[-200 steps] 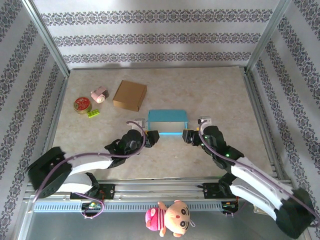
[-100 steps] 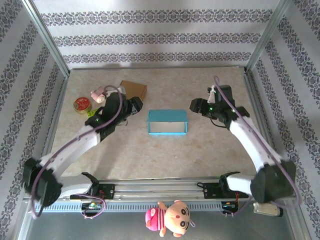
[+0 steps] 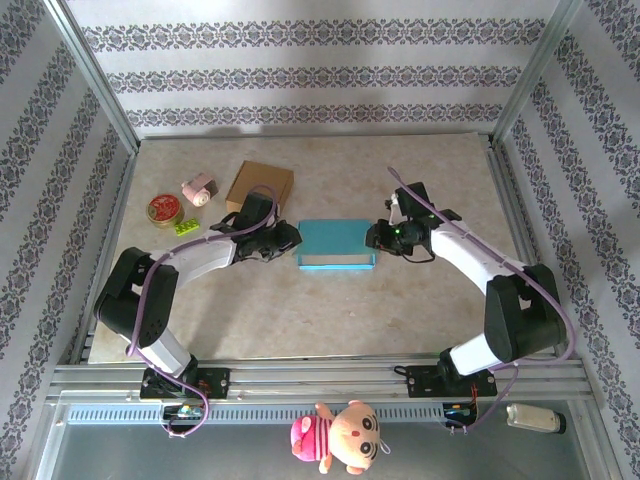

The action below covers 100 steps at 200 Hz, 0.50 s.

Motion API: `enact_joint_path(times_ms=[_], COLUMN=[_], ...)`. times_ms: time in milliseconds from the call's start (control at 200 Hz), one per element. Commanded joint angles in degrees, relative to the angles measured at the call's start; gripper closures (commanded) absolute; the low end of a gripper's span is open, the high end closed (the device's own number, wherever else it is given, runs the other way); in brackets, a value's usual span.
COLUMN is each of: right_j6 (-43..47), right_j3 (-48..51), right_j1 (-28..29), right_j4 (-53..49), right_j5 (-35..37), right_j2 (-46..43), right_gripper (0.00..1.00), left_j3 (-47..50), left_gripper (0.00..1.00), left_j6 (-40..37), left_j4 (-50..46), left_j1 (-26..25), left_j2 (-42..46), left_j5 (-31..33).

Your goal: Fold the paper box

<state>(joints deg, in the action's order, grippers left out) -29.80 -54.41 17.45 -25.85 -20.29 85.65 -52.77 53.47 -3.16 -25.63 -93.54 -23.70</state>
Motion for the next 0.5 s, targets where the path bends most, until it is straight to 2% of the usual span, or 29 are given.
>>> enact_joint_path(times_ms=[0,140,290,495], right_j6=[-0.6,0.0,1.6,1.8], right_j3=[2.3,5.5,5.9,2.9], right_j1=[2.8,5.9,5.9,5.3], right_j4=[3.7,5.5,4.3,2.3], right_j5=[5.1,13.6,17.4,16.5], right_j2=[1.2,2.1,0.2,-6.8], right_gripper=[0.73,0.76,0.71,0.55], left_j3=[2.8,5.2,5.0,1.4], left_gripper=[0.84,0.86,0.86,0.66], left_j6=[1.1,1.0,0.7,-1.6], left_j4=[4.7,5.8,4.0,-3.1], left_j1=[0.5,0.4,0.1,-0.3], left_j2=[-1.7,-3.4,-2.6,6.3], left_j5=[-1.5,-0.8,0.3,6.3])
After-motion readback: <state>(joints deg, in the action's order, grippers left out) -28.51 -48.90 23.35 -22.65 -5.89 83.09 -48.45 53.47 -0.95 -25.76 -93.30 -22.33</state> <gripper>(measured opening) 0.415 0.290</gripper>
